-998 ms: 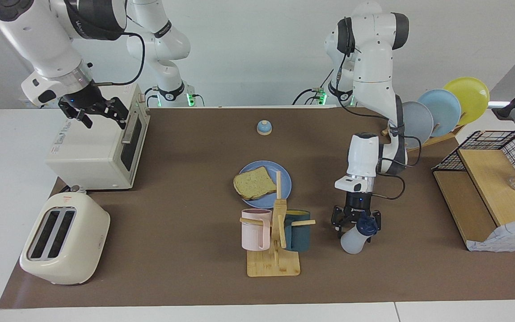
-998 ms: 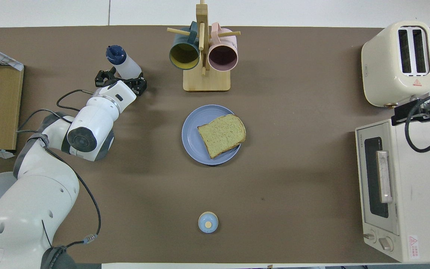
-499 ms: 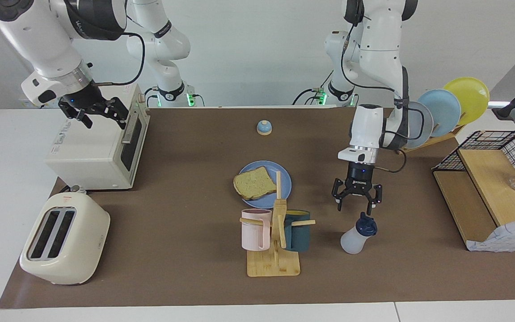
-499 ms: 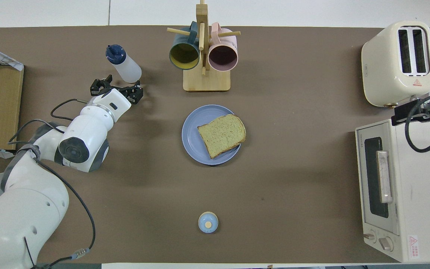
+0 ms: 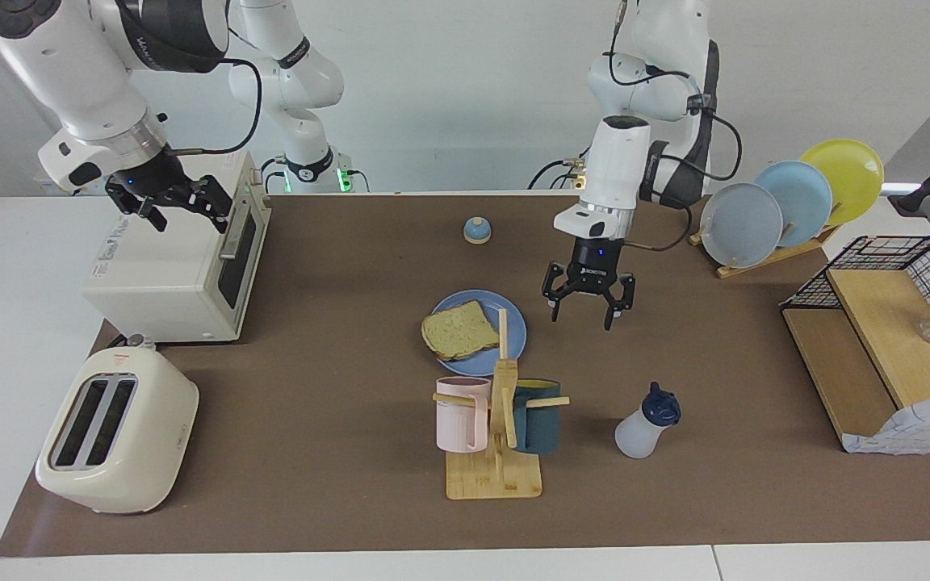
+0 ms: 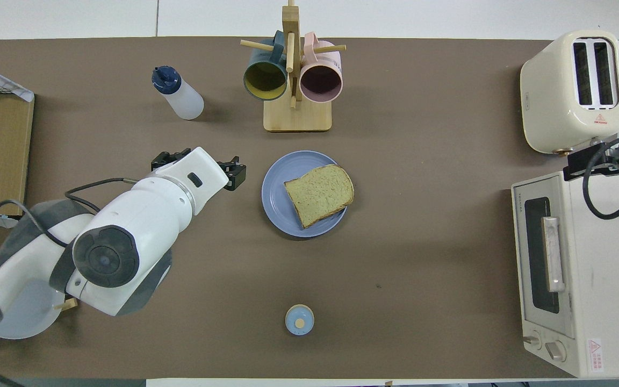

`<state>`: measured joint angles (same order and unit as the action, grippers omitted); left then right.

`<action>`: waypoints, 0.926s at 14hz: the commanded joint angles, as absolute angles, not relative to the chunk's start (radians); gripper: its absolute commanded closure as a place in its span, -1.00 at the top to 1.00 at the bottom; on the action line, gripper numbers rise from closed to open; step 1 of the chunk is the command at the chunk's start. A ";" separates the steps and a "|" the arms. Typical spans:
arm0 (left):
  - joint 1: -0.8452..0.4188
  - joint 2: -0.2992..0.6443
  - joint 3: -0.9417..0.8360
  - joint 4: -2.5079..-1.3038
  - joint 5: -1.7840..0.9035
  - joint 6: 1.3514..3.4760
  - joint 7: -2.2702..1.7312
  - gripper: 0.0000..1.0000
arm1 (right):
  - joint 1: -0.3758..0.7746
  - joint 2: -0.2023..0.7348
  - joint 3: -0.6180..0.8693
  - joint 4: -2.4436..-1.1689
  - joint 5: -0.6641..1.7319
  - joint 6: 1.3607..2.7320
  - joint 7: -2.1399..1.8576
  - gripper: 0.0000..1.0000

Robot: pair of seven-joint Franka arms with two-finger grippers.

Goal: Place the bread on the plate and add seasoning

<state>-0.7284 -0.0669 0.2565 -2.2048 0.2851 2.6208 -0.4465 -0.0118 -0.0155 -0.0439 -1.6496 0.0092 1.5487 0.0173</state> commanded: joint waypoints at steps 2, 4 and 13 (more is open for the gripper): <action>-0.718 -0.087 0.258 -1.956 0.179 2.213 -0.375 1.00 | -0.023 -0.026 -0.035 -1.661 0.009 1.549 -0.006 1.00; -0.668 -0.086 0.271 -1.823 0.082 2.014 -0.211 1.00 | -0.023 -0.026 -0.037 -1.661 0.009 1.549 -0.006 1.00; -0.359 -0.089 0.273 -1.695 0.034 1.686 0.163 1.00 | -0.023 -0.026 -0.037 -1.661 0.009 1.549 -0.006 1.00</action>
<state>-0.4061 -0.1055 0.2803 -1.7199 0.0523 1.7403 0.1228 -0.0118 -0.0155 -0.0439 -1.6497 0.0092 1.5487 0.0173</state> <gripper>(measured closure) 0.000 0.000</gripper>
